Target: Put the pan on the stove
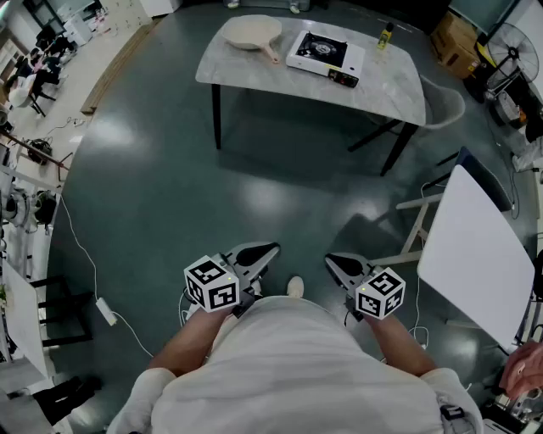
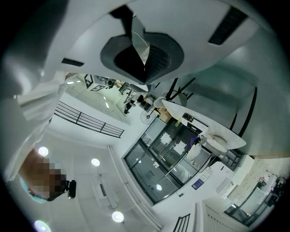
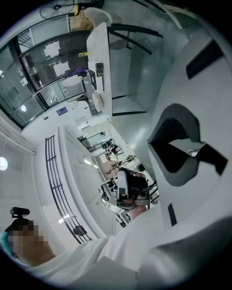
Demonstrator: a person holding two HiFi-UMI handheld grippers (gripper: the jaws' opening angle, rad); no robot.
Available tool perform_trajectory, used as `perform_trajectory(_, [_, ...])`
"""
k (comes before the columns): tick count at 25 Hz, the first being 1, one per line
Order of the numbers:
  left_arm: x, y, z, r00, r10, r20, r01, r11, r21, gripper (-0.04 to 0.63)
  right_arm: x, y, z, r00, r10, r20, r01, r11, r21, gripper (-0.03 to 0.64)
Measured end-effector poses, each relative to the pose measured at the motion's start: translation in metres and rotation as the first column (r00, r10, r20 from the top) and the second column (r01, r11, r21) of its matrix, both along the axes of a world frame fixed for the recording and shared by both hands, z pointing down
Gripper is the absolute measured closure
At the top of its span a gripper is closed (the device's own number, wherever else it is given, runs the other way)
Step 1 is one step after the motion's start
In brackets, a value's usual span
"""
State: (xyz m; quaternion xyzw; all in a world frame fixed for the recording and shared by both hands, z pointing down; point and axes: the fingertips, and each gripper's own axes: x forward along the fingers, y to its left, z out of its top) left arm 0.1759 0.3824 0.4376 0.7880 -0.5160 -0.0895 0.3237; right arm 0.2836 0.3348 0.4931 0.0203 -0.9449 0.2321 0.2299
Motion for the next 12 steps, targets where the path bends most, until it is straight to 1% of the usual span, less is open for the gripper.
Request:
perform_trajectory(3, [0.017, -0.01, 0.005, 1.0, -0.003, 0.012, 0.003, 1.0, -0.022, 0.577, 0.02, -0.014, 0.002, 1.0, 0.014, 0.009, -0.014, 1.0, 0.007, 0.612])
perform_trajectory(6, [0.026, -0.024, 0.006, 0.999, -0.015, 0.052, 0.016, 1.0, -0.022, 0.577, 0.034, -0.034, 0.005, 1.0, 0.003, 0.007, -0.004, 0.997, 0.071, 0.612])
perform_trajectory(9, [0.026, -0.033, 0.008, 0.994, -0.04, 0.102, 0.043, 0.999, -0.028, 0.577, 0.041, -0.048, 0.009, 1.0, -0.004, 0.006, 0.003, 0.996, 0.093, 0.612])
perform_trajectory(12, [0.02, -0.041, 0.015, 0.994, -0.044, 0.099, 0.05, 0.997, -0.054, 0.577, 0.04, -0.066, 0.009, 0.999, 0.029, 0.022, -0.031, 0.996, 0.084, 0.612])
